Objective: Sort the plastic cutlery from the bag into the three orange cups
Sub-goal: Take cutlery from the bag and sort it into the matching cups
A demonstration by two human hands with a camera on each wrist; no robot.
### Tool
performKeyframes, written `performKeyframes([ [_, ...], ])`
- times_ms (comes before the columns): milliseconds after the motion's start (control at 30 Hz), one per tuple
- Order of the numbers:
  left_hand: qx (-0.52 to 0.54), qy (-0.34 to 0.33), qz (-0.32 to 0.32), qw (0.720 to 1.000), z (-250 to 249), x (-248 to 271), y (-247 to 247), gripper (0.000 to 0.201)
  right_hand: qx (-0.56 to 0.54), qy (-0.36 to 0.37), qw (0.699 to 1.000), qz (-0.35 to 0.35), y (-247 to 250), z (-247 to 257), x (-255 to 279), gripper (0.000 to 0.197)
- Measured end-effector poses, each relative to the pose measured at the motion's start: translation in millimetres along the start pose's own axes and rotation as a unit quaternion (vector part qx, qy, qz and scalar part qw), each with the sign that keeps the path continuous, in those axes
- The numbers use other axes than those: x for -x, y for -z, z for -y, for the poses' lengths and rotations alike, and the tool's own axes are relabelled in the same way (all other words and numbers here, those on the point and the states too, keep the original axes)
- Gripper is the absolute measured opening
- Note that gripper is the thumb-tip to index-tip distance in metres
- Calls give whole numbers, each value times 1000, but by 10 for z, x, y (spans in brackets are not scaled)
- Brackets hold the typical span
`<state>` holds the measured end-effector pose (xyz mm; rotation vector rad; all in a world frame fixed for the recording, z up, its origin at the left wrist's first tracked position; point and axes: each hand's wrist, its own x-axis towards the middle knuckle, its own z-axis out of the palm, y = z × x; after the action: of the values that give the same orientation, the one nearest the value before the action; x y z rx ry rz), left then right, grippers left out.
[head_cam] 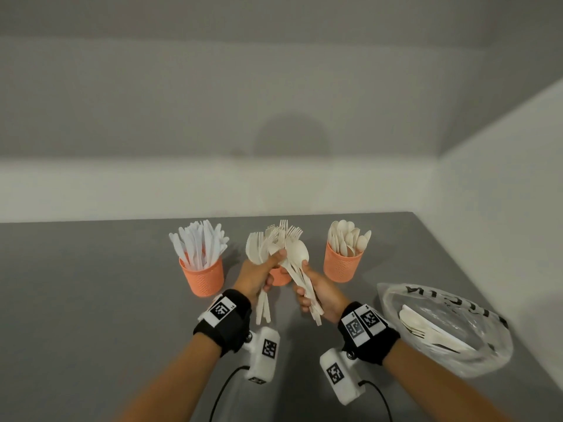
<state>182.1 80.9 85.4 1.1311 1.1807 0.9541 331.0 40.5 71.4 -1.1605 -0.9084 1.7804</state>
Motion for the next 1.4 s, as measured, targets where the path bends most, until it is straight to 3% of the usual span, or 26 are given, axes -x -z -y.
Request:
performKeyframes([
  [67,12,-16,-1,1000,-10,31,-55,26,21,5,1000,-5,-35,15,20,46],
  [200,-28,-64,-68,995,-15,-5,-116,15,71,49,996,-25,-4,-4,19,41],
  [333,-22,-59,-90,994,26,-56,-154,29,134,55,989,-15,40,-9,47,44],
  [467,-11,-63,-21,998,-63,18,-273,43,183,10,983,14,65,35,83,44],
  [633,-76,-84,78,991,-117,36,-391,19,159,-36,985,54,175,109,132,43],
  [700,-105,-84,72,988,-114,21,-466,13,163,-43,984,58,192,155,169,43],
  [800,-159,-111,-3,981,-53,-65,-632,12,150,17,989,-9,204,217,132,24],
  [867,-166,-135,-51,975,-29,-84,-753,16,119,68,989,-58,241,231,74,35],
  [933,-141,-142,-57,978,-37,-97,-853,17,89,84,990,-77,264,242,43,48],
  [1033,-91,-149,-33,984,-105,-102,-925,21,107,139,977,-119,316,291,88,29],
  [1100,-80,-129,-34,988,-97,-172,-886,25,71,188,958,-206,416,361,121,20],
  [1200,-18,-64,-62,996,-49,-270,-778,36,-16,236,914,-329,626,516,115,33],
  [1400,54,-89,-162,981,-300,-460,-545,37,-121,339,843,-400,894,946,56,32],
])
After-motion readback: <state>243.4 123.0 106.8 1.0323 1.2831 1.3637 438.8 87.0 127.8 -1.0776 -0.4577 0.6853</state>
